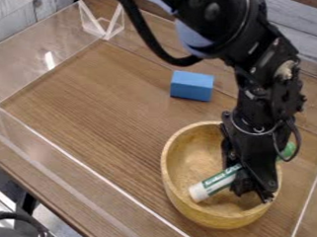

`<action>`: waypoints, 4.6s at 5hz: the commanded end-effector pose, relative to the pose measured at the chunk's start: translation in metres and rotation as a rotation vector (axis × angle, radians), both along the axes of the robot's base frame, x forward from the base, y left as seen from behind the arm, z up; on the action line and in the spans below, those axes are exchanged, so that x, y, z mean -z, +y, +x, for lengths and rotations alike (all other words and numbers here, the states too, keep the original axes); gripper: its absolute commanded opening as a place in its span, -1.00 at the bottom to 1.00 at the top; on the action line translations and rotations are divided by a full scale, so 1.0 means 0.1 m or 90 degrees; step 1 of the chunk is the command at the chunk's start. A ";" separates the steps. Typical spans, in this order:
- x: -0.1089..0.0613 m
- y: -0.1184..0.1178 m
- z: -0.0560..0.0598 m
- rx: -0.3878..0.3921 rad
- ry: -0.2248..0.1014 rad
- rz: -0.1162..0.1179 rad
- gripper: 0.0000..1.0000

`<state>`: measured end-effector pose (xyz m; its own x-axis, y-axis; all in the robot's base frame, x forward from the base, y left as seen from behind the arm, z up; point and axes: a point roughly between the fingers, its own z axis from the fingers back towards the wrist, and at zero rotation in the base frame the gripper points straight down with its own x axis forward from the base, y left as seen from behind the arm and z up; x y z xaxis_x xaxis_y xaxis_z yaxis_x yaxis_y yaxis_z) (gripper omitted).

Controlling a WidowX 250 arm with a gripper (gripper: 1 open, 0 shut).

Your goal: Remove the green marker from inside the brown bowl and put it on the table

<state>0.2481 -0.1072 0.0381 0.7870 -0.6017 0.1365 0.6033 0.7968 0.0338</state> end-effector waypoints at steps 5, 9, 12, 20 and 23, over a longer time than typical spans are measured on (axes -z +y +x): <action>-0.16 0.04 0.08 -0.012 -0.010 -0.012 -1.00; -0.19 0.06 0.10 -0.016 -0.001 -0.012 -1.00; -0.11 0.06 0.10 -0.019 0.008 -0.011 1.00; -0.20 0.11 0.09 -0.015 0.026 0.005 -1.00; -0.30 0.12 0.06 -0.012 0.037 0.012 -1.00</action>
